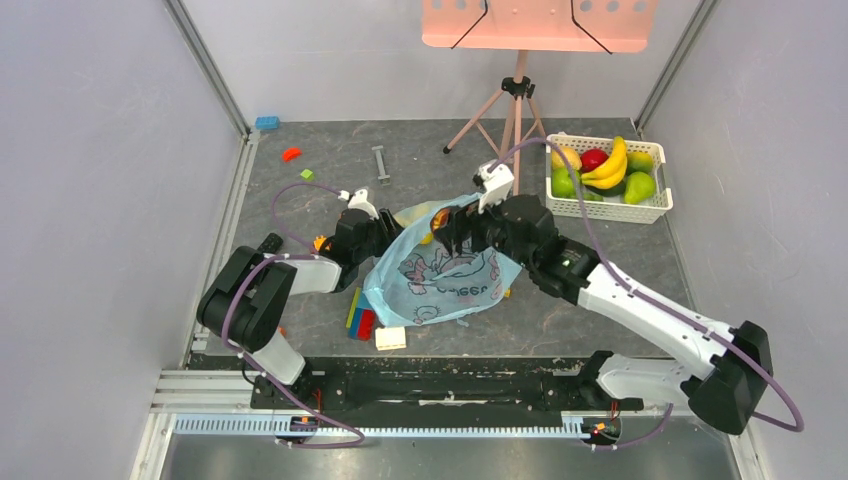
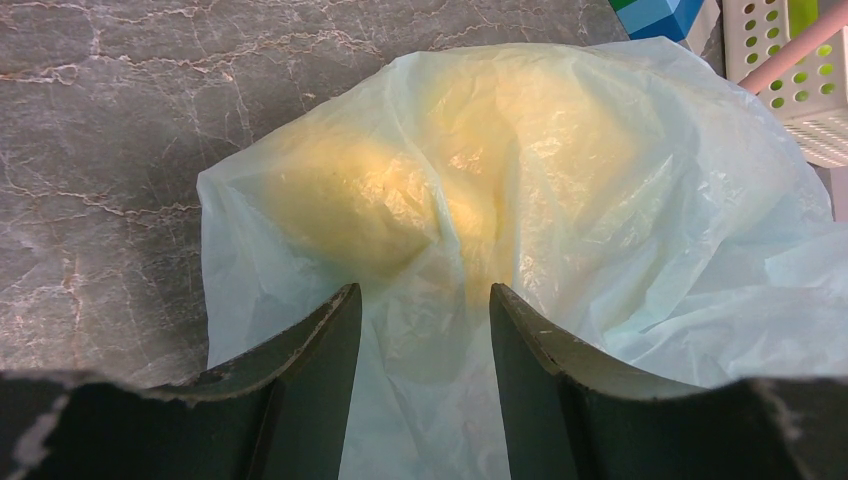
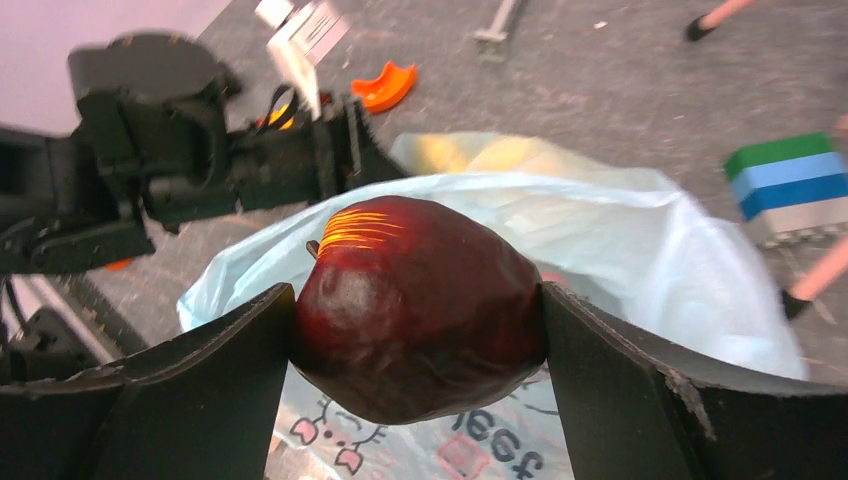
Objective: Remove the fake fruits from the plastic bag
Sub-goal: Place the fake fruit in the bin.
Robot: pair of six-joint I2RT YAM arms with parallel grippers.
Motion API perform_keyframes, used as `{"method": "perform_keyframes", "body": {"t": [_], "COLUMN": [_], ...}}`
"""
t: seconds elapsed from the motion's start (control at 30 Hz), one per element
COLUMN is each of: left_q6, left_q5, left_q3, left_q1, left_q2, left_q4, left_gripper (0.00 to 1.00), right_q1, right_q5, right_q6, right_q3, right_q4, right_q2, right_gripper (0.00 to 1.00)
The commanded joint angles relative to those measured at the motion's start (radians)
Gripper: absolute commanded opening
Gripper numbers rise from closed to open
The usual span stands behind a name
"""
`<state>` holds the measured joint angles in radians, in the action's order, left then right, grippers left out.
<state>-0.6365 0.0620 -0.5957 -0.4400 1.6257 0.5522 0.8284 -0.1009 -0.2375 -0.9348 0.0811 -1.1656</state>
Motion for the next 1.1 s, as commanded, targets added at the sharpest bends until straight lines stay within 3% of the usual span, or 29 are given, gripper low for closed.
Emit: {"method": "perform_keyframes", "body": {"t": [0.0,0.3,0.8,1.07], "left_q6": [-0.034,-0.042,-0.051,-0.063], "left_q5": [0.007,0.016,0.022,0.038], "left_q3": [-0.028,-0.027,-0.021,-0.023], "left_q1": [0.001,0.001,0.001,0.001], "left_q2": [0.009,0.014,0.005,0.019], "left_q4": [0.012,0.019,0.029,0.042], "left_gripper": [0.58,0.58,0.58,0.57], "right_q1": [-0.077,-0.327,-0.983,-1.130], "right_q5": [-0.073,-0.176,0.021,-0.077], "right_q6": [0.019,0.078,-0.031,-0.117], "right_q3": [-0.103,-0.221,-0.173,-0.213], "right_q4": [0.109,0.216,0.067,0.003], "right_q2": [0.048,0.024,-0.265,-0.380], "right_gripper": [0.82,0.82,0.80,0.82]}}
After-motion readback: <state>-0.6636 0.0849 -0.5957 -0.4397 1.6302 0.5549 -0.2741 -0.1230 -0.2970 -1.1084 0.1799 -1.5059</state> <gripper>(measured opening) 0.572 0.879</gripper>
